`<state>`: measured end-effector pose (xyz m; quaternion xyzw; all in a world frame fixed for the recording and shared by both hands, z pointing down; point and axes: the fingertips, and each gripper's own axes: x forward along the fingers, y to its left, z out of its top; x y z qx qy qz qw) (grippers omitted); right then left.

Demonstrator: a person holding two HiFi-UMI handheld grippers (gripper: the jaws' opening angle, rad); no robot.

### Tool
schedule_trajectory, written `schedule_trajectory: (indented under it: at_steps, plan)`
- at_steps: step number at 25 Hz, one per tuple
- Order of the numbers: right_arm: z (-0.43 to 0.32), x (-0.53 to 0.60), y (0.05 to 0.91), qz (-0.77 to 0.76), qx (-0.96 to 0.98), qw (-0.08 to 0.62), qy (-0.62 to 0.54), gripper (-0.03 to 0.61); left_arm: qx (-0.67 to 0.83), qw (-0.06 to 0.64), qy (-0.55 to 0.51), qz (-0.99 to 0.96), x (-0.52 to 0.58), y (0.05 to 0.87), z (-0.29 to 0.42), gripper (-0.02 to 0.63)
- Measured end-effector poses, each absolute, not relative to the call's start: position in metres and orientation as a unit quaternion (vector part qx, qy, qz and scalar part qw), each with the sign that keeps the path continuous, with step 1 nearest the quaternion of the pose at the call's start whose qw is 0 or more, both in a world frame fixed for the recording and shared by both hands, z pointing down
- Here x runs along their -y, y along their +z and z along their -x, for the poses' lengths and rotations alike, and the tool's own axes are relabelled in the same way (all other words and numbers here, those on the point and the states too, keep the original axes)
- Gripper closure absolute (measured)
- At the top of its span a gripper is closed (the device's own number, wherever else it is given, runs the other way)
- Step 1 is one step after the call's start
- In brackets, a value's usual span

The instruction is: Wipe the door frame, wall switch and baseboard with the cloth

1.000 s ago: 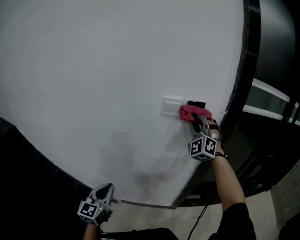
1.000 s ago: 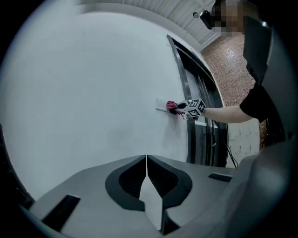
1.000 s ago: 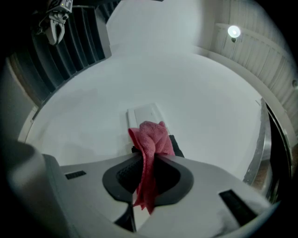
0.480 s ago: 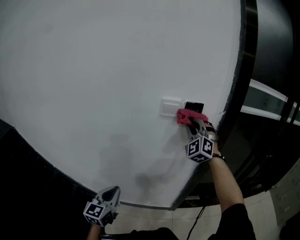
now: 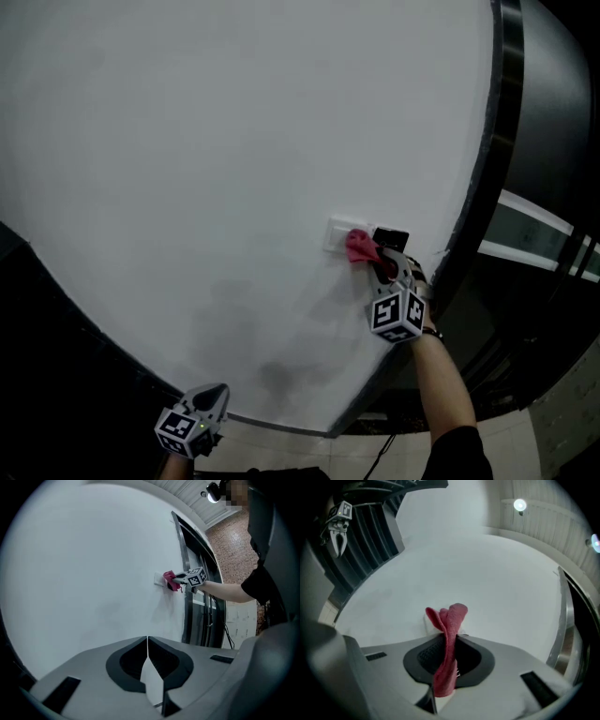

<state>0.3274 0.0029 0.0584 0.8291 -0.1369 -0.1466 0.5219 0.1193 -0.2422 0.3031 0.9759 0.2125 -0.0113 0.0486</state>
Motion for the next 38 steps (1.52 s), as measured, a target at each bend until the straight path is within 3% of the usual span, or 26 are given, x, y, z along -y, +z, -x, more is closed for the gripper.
schedule_trajectory:
  at_steps: [7, 12, 20, 38]
  plan:
    - [-0.315, 0.044, -0.020, -0.812, 0.084, 0.530, -0.228, 0.529, -0.200, 0.052, -0.024, -0.978, 0.257, 0.296, -0.108, 0.623]
    - [-0.340, 0.069, 0.015, -0.776, 0.083, 0.594, -0.196, 0.530, -0.200, 0.046, -0.019, -0.978, 0.260, 0.296, -0.100, 0.624]
    - [-0.358, 0.070, 0.071, -0.786, 0.118, 0.587, -0.152, 0.529, -0.206, 0.041, -0.015, -0.977, 0.265, 0.298, -0.095, 0.621]
    - [-0.364, 0.067, 0.104, -0.787, 0.152, 0.586, -0.119, 0.529, -0.231, 0.037, -0.003, -0.972, 0.254, 0.304, -0.102, 0.621]
